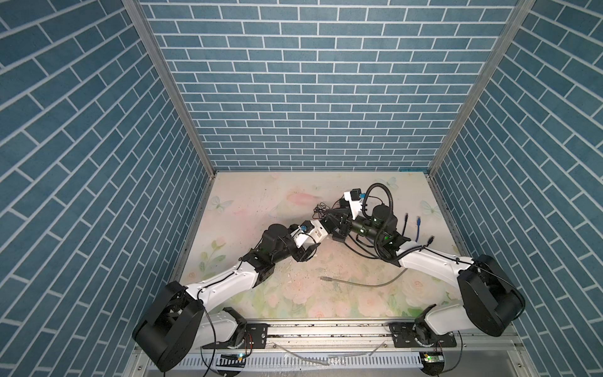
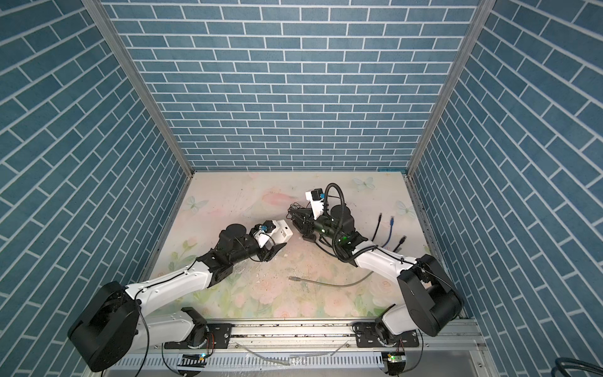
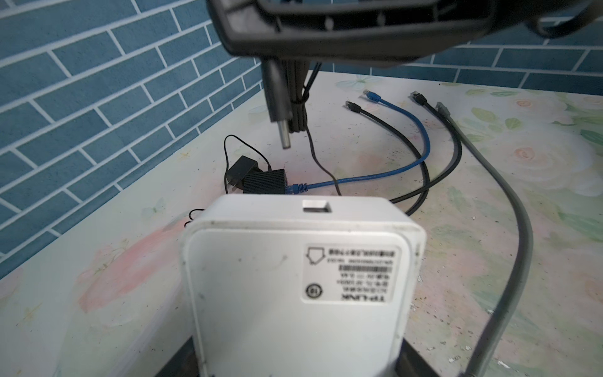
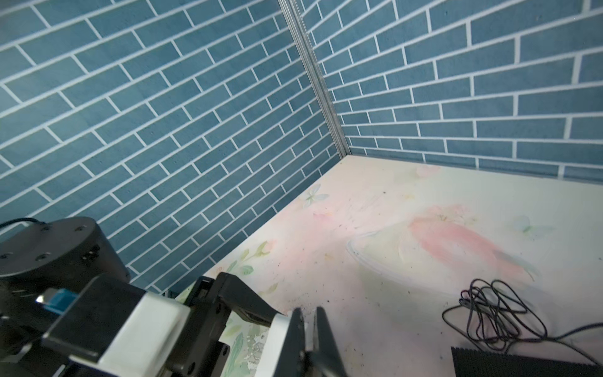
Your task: Insert the plug into the switch port
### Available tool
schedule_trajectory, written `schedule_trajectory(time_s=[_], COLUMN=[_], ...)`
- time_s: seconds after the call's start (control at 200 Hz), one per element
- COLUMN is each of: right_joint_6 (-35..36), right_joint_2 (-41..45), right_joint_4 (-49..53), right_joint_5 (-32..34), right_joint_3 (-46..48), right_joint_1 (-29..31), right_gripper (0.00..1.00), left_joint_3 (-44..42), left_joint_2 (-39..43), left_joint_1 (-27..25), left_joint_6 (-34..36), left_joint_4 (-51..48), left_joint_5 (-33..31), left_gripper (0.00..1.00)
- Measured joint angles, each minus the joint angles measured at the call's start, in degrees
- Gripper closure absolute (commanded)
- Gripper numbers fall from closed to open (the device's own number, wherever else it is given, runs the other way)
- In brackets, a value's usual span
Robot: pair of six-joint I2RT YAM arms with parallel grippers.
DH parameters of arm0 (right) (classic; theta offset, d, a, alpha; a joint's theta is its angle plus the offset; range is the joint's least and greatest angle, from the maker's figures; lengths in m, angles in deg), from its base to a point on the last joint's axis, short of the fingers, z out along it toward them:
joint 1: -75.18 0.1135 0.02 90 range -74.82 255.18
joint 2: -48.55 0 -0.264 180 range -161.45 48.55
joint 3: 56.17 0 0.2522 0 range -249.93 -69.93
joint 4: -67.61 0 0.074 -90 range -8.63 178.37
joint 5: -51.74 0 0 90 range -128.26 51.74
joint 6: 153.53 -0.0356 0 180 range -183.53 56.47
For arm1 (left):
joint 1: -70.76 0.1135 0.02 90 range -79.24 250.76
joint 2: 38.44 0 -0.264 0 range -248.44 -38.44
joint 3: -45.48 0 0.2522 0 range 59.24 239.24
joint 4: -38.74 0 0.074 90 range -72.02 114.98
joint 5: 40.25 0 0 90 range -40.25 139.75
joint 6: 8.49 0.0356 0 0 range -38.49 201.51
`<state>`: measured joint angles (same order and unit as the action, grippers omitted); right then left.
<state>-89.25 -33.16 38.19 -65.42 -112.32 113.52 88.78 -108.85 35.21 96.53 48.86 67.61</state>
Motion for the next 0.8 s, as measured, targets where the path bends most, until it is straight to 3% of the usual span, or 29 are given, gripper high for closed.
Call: schedule_trajectory(time_s=[0.8], right_joint_6=[-1.51], right_joint_2=[-0.35], right_joint_4=[-2.14], right_joint_5=[-6.27], right_joint_3=[0.11], right_joint_1=[1.27], right_gripper=[1.0], left_joint_3=[-0.15], left_joint_2=[-0.68], left_joint_1=[0.0], left_joint_6=[-2.21], left_joint_4=[4.76], left_joint_5=[0.26], left_gripper=[0.41])
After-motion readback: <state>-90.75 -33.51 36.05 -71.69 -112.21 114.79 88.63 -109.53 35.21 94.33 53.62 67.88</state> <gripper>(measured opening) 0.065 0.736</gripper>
